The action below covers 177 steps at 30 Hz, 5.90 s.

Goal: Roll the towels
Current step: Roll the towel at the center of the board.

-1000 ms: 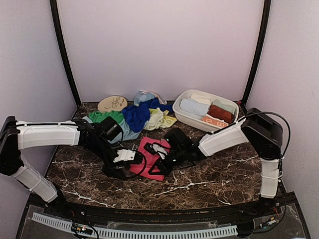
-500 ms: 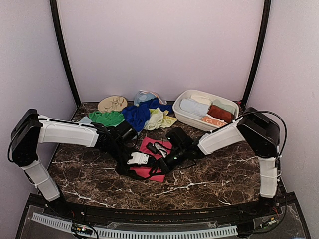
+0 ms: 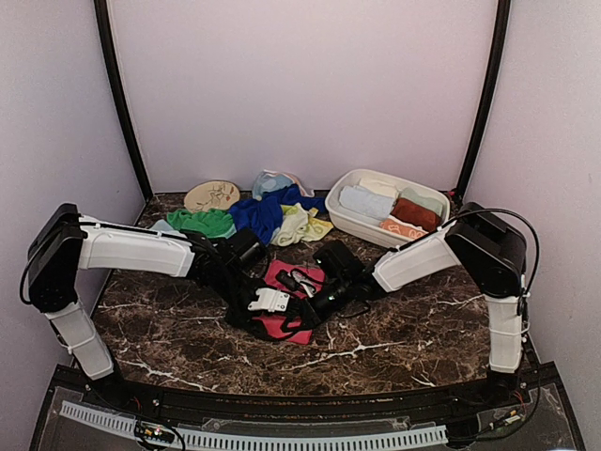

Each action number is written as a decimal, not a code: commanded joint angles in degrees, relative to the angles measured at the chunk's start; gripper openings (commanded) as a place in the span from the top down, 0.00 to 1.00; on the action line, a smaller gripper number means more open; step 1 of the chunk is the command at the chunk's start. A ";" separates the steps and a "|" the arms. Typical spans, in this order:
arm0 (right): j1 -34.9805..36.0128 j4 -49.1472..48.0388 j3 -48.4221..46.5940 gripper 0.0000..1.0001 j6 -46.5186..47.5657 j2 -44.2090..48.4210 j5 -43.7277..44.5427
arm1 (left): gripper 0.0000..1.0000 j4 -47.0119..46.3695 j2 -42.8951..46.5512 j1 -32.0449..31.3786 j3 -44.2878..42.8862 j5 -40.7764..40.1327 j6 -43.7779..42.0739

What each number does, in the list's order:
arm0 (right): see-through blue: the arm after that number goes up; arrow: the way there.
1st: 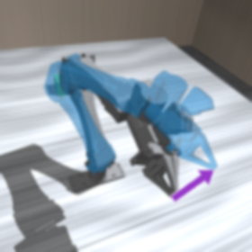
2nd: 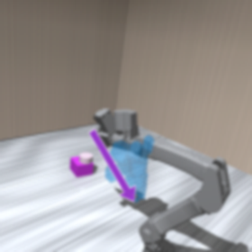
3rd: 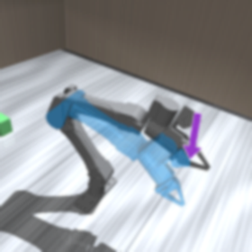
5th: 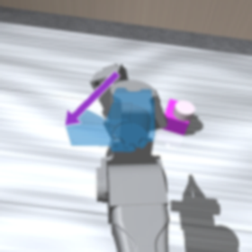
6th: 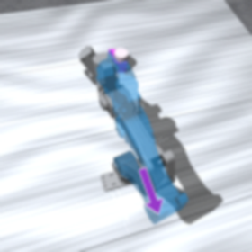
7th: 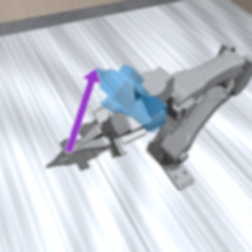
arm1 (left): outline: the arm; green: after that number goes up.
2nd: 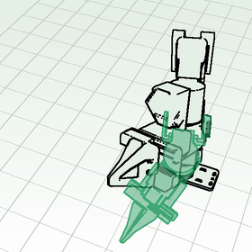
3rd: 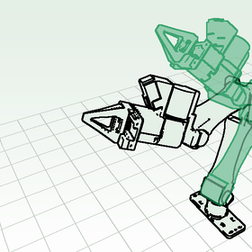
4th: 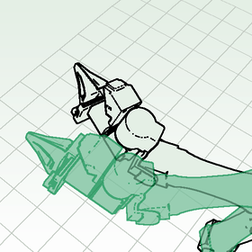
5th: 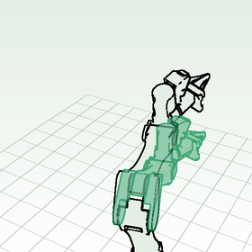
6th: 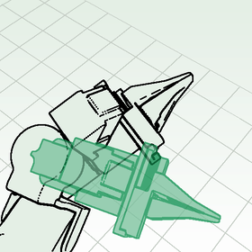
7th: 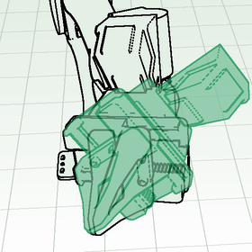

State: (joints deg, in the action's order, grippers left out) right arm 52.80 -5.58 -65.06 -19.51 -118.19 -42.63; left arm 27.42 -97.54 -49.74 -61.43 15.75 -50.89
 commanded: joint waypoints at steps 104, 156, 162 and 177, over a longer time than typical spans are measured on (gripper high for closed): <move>3.48 6.64 -7.60 1.00 12.10 -7.63 5.64 | 0.39 6.77 14.77 17.71 9.84 13.97 0.18; -4.62 -27.23 29.80 0.00 4.43 35.46 56.45 | 0.91 18.64 -16.34 16.89 -9.25 17.54 5.49; -6.89 -30.90 32.42 0.00 7.19 38.44 58.55 | 0.91 23.81 -19.00 16.79 -12.43 20.79 5.53; 25.43 -23.13 24.87 0.19 53.34 26.67 62.66 | 0.92 27.95 -21.14 15.01 -9.84 22.97 6.34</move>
State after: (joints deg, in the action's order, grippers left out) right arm 75.31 -30.35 -35.09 21.98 -85.89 18.09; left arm 49.58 -115.22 -34.02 -73.03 42.48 -45.56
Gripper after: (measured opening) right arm 0.845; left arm 0.144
